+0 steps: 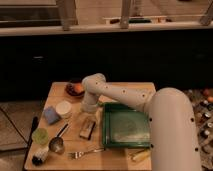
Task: Place eraser in table surface
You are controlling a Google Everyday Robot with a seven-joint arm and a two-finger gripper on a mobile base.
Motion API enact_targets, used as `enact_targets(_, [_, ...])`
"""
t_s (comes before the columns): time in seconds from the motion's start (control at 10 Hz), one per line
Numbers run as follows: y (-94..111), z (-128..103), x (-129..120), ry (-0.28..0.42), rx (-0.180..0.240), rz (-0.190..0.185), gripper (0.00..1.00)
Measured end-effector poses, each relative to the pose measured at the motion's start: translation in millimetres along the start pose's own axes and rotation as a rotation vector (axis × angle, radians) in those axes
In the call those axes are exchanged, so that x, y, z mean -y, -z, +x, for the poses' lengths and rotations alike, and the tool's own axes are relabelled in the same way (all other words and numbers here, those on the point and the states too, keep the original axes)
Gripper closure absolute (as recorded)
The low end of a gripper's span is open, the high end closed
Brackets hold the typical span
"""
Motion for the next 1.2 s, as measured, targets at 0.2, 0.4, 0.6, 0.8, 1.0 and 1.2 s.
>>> enact_targets(0.2, [0, 1, 1, 0.005, 0.007, 0.003, 0.20])
enact_targets(0.4, [2, 2, 4, 0.010, 0.006, 0.008, 0.20])
enact_targets(0.6, [8, 3, 5, 0.009, -0.002, 0.011, 0.20])
enact_targets(0.8, [14, 4, 7, 0.010, -0.010, 0.011, 0.20])
enact_targets(1.0, [17, 5, 9, 0.012, -0.017, 0.012, 0.20])
enact_targets(1.2, [32, 5, 18, 0.018, -0.037, 0.006, 0.20])
